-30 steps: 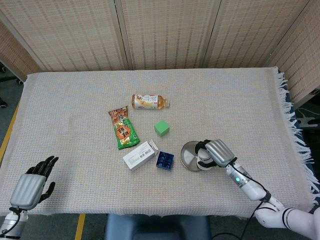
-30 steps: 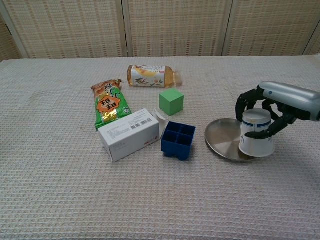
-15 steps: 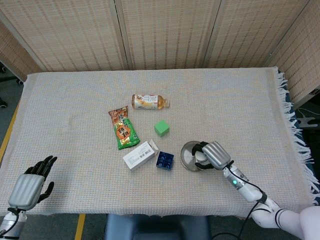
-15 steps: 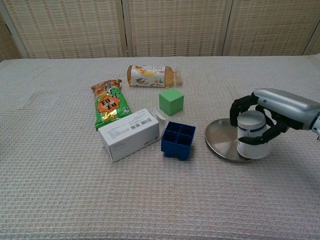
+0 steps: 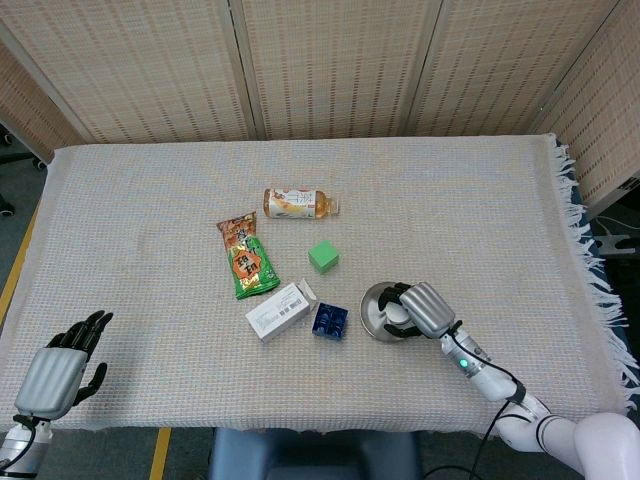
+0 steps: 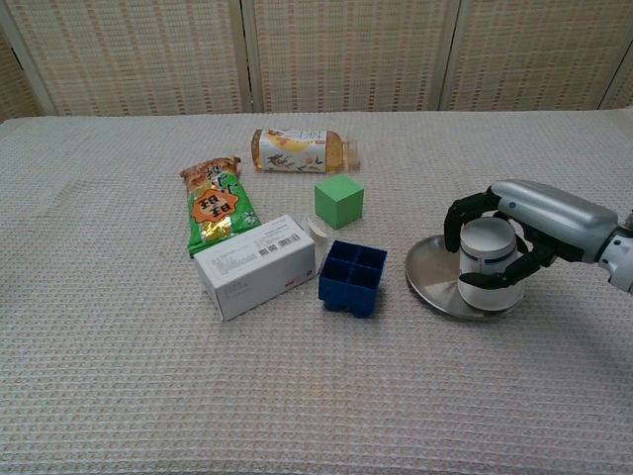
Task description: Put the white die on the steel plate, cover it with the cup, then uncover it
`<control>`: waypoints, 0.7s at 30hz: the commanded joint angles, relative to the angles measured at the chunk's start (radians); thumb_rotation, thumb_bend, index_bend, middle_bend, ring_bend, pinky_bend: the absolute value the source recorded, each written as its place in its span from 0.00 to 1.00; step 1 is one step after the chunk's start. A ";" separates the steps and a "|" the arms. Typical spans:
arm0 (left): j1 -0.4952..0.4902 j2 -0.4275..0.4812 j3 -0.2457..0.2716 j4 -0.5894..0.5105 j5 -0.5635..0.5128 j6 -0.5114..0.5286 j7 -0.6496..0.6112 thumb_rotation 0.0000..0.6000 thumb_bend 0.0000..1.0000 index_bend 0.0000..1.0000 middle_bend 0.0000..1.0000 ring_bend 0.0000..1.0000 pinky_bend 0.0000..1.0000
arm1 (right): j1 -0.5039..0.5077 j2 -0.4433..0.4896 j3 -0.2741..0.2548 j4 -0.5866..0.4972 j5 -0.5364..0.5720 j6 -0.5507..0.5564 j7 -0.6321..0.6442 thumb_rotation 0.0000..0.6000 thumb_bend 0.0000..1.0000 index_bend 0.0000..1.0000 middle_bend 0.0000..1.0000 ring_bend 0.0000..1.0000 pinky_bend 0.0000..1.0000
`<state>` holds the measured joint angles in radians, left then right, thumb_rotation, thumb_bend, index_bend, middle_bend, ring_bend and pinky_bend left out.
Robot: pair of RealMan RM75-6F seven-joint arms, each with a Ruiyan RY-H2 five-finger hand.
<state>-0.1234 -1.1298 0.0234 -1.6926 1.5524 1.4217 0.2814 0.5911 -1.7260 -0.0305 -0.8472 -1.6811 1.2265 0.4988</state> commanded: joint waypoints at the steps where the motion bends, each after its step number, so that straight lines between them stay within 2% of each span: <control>1: 0.000 0.000 -0.001 0.000 -0.001 0.000 -0.001 1.00 0.45 0.06 0.08 0.17 0.35 | -0.006 -0.016 -0.009 0.035 -0.011 0.025 0.031 1.00 0.16 0.49 0.46 0.44 0.76; 10: 0.001 0.000 0.000 -0.001 0.001 0.002 0.000 1.00 0.45 0.06 0.08 0.17 0.35 | -0.029 -0.071 -0.033 0.178 -0.028 0.087 0.174 1.00 0.16 0.49 0.46 0.44 0.76; 21: -0.001 -0.004 -0.002 -0.001 -0.005 -0.004 0.013 1.00 0.45 0.06 0.08 0.17 0.35 | -0.021 -0.193 -0.040 0.412 -0.031 0.112 0.351 1.00 0.16 0.50 0.46 0.44 0.76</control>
<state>-0.1240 -1.1335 0.0218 -1.6936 1.5478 1.4183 0.2941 0.5658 -1.8914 -0.0701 -0.4718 -1.7124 1.3332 0.8187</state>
